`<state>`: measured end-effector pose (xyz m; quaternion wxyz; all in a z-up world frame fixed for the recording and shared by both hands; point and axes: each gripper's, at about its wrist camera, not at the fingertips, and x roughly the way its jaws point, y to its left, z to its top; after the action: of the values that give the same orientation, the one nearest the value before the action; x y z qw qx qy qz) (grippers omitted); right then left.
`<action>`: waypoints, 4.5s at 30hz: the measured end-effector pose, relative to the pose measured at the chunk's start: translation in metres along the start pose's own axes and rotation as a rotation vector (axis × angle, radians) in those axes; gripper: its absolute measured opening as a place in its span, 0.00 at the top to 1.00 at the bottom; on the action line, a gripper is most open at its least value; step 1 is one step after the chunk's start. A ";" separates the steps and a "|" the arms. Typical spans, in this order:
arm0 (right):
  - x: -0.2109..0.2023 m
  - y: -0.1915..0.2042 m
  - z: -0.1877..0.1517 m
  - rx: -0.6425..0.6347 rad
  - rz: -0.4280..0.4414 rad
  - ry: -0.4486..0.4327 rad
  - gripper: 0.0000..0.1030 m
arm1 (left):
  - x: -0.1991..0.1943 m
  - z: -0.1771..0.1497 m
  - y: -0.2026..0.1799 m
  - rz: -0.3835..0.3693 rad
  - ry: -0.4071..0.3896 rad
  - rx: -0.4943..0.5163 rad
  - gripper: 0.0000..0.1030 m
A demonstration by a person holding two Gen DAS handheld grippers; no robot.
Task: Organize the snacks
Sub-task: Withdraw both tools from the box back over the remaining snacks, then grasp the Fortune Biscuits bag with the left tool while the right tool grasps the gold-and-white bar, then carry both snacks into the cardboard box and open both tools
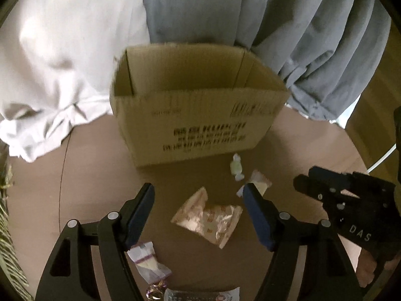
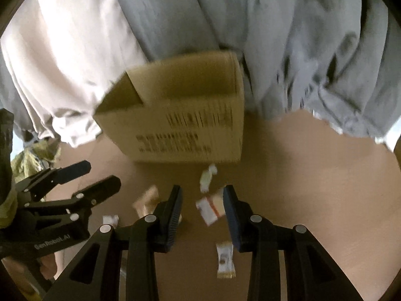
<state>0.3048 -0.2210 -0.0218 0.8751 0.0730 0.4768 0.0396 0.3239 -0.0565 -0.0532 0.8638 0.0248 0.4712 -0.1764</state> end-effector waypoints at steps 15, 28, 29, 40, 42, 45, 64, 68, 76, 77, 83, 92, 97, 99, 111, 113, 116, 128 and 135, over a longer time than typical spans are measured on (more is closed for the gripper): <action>0.049 -0.021 -0.048 0.077 -0.055 0.225 0.66 | 0.064 -0.022 0.007 -0.005 0.178 -0.183 0.30; 0.061 -0.028 -0.066 0.122 -0.051 0.286 0.66 | 0.095 -0.021 0.000 0.041 0.232 -0.257 0.33; 0.062 -0.028 -0.066 0.125 -0.048 0.289 0.66 | 0.095 -0.021 -0.001 0.042 0.230 -0.248 0.35; 0.070 -0.030 -0.076 0.129 -0.031 0.318 0.66 | 0.096 -0.026 0.002 -0.015 0.238 -0.208 0.62; 0.072 -0.029 -0.078 0.118 -0.034 0.321 0.67 | 0.093 -0.026 0.002 -0.018 0.238 -0.192 0.63; 0.073 -0.027 -0.079 0.103 -0.032 0.313 0.70 | 0.088 -0.030 0.003 -0.020 0.242 -0.167 0.64; 0.028 -0.027 -0.068 0.094 0.008 0.148 0.80 | 0.022 -0.034 -0.023 0.028 0.072 0.028 0.64; 0.014 -0.018 -0.058 0.085 0.017 0.103 0.80 | 0.000 -0.028 -0.022 0.030 0.016 0.032 0.64; -0.019 -0.003 -0.037 0.062 0.049 -0.014 0.80 | -0.044 -0.009 -0.020 0.014 -0.113 0.035 0.64; -0.024 -0.002 -0.034 0.059 0.052 -0.029 0.80 | -0.049 -0.007 -0.020 0.018 -0.126 0.038 0.64; -0.048 0.010 -0.016 0.044 0.070 -0.116 0.80 | -0.074 0.006 -0.020 0.020 -0.198 0.057 0.64; -0.071 0.019 0.015 0.019 0.087 -0.228 0.80 | -0.100 0.036 -0.017 -0.004 -0.280 0.087 0.64; -0.080 0.023 0.034 0.001 0.089 -0.275 0.80 | -0.108 0.051 -0.017 0.005 -0.320 0.105 0.64; -0.082 0.026 0.041 -0.009 0.089 -0.292 0.80 | -0.110 0.058 -0.016 0.007 -0.331 0.110 0.64; -0.067 0.028 0.080 -0.035 0.103 -0.293 0.80 | -0.102 0.099 -0.005 0.025 -0.357 0.112 0.64; -0.063 0.029 0.086 -0.034 0.107 -0.290 0.80 | -0.096 0.105 -0.002 0.022 -0.350 0.111 0.64; -0.055 0.027 0.095 -0.038 0.105 -0.285 0.80 | -0.084 0.113 0.001 0.009 -0.337 0.112 0.64; -0.003 0.019 0.126 -0.037 0.066 -0.225 0.80 | -0.026 0.137 0.017 -0.004 -0.251 0.106 0.64; 0.018 0.016 0.132 -0.045 0.053 -0.189 0.64 | -0.014 0.144 0.021 0.040 -0.263 0.093 0.42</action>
<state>0.4259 -0.2144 0.0366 0.9163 0.0694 0.3889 0.0663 0.4400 -0.0633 0.0351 0.9194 0.0511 0.3447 -0.1825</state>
